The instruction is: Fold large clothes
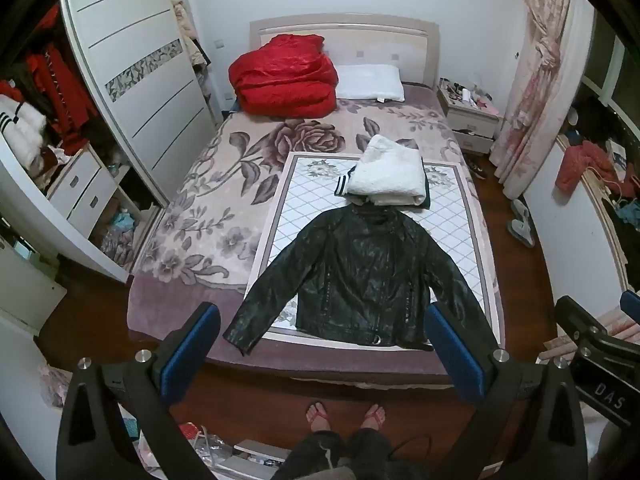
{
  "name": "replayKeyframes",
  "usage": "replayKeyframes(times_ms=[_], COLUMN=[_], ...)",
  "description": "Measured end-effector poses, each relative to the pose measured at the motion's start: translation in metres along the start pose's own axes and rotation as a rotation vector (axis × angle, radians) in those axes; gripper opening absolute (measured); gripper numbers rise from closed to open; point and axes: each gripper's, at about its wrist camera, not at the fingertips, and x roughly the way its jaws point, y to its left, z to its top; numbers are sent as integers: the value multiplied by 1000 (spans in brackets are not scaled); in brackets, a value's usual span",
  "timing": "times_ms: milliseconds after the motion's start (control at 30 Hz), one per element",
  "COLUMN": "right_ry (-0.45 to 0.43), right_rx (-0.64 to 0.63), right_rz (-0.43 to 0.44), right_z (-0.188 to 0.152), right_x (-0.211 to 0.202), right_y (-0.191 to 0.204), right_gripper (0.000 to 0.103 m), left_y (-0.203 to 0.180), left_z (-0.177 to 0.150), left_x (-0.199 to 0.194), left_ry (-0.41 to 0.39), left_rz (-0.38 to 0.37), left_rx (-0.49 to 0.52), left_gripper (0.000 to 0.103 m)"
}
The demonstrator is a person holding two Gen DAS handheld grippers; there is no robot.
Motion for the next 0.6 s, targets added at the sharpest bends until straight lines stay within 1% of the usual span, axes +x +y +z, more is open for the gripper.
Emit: replayKeyframes(times_ms=[600], right_ry=[-1], right_rx=[-9], right_rz=[-13], right_z=[6], right_x=[2], right_y=[1], right_gripper=[103], left_y=[-1], left_z=[0], left_x=[0], left_ry=[2], left_rz=[5], left_rx=[-2], left_gripper=[103])
